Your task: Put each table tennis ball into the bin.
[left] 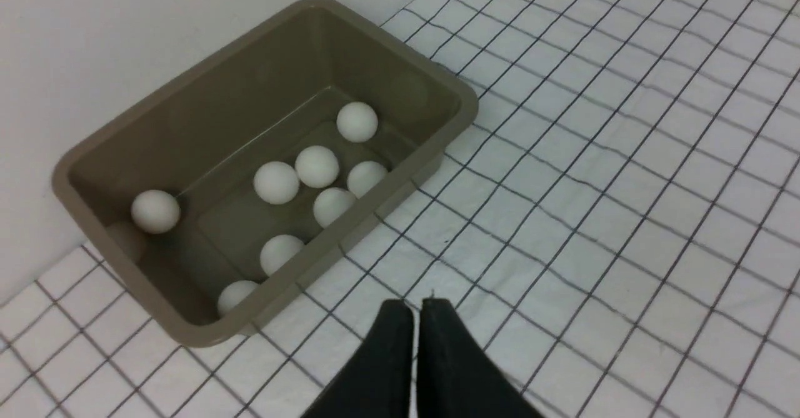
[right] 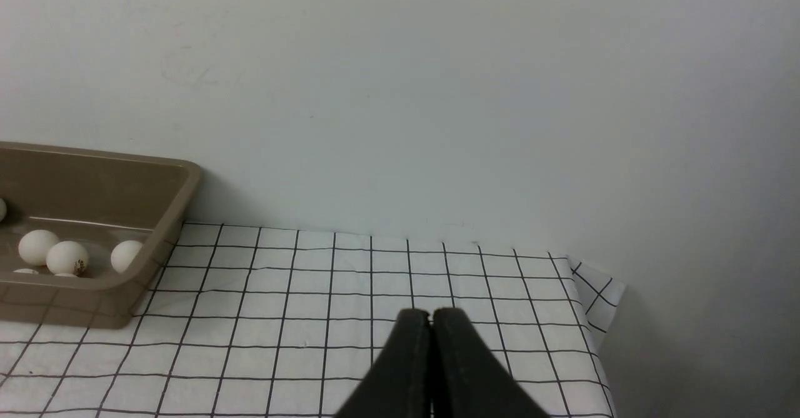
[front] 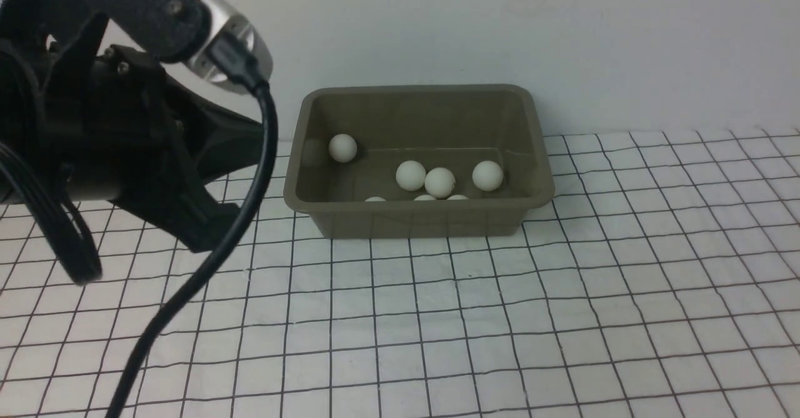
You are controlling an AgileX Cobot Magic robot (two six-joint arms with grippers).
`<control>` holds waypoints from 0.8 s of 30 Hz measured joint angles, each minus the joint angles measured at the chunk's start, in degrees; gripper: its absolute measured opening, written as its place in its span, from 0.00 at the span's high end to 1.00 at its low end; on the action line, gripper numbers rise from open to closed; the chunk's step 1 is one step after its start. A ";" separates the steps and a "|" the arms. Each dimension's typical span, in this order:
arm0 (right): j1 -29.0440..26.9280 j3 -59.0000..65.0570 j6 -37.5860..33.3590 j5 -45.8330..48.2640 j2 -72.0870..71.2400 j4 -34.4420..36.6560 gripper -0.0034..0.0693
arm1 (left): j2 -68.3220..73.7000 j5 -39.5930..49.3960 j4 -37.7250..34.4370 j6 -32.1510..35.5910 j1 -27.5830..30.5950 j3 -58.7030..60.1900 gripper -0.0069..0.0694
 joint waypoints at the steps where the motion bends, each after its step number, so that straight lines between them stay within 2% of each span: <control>1: 0.00 0.00 0.00 0.00 0.00 -0.05 0.98 | -0.72 -0.22 1.16 0.12 0.72 0.63 0.91; 6: 0.00 0.05 0.07 0.00 0.00 -0.04 0.98 | -10.72 -7.05 1.62 -1.77 12.80 10.47 0.91; 8: 0.00 0.05 0.07 0.00 0.00 -0.04 0.98 | -15.44 -12.97 -0.03 -2.54 19.46 16.77 0.91; 11: 0.00 0.05 0.07 0.00 0.00 -0.04 0.98 | -22.62 -21.07 -0.68 -2.73 25.22 27.25 0.91; 16: 0.00 0.05 0.07 0.00 0.00 -0.04 0.98 | -32.14 -31.53 0.23 -1.23 27.03 41.84 0.91; 24: 0.00 0.05 0.07 0.00 0.00 -0.04 0.98 | -48.12 -41.25 0.28 0.31 27.08 58.69 0.91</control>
